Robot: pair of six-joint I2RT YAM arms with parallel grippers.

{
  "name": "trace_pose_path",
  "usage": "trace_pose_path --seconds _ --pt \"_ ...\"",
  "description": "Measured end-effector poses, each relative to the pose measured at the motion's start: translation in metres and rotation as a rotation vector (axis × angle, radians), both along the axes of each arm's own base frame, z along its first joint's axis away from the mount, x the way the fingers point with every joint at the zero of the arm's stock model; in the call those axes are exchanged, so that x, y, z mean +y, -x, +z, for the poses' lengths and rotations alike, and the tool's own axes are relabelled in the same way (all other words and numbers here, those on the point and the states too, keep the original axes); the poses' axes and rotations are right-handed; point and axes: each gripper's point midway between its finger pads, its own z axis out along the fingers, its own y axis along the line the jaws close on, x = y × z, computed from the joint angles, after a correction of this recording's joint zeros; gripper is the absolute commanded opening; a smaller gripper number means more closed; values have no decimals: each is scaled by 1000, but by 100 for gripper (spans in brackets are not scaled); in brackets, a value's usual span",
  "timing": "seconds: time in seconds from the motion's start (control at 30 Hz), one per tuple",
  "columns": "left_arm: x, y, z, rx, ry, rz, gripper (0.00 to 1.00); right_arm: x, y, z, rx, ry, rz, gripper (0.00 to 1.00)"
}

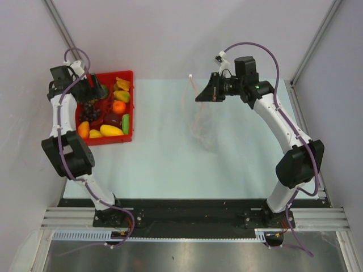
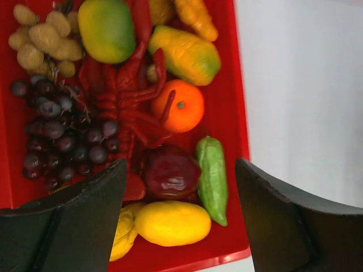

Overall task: Place the food in the zip-top bag and seal the zipper
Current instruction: Pick up the fake lobster from the bin.

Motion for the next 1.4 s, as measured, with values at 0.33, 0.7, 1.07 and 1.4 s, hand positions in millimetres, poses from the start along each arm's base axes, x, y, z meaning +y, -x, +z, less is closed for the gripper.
trace_pose_path --seconds 0.33,0.7,1.07,1.4 --pt "15 -8 -71 156 -158 4 79 4 -12 -6 40 -29 -10 0" --pt "26 33 -113 277 -399 -142 54 1 -17 -11 50 -23 -20 0" --pt "31 68 -121 205 -648 -423 56 1 -20 -18 56 -17 -18 0" --pt "47 45 -146 201 -716 -445 55 1 -20 -18 49 -13 -16 0"
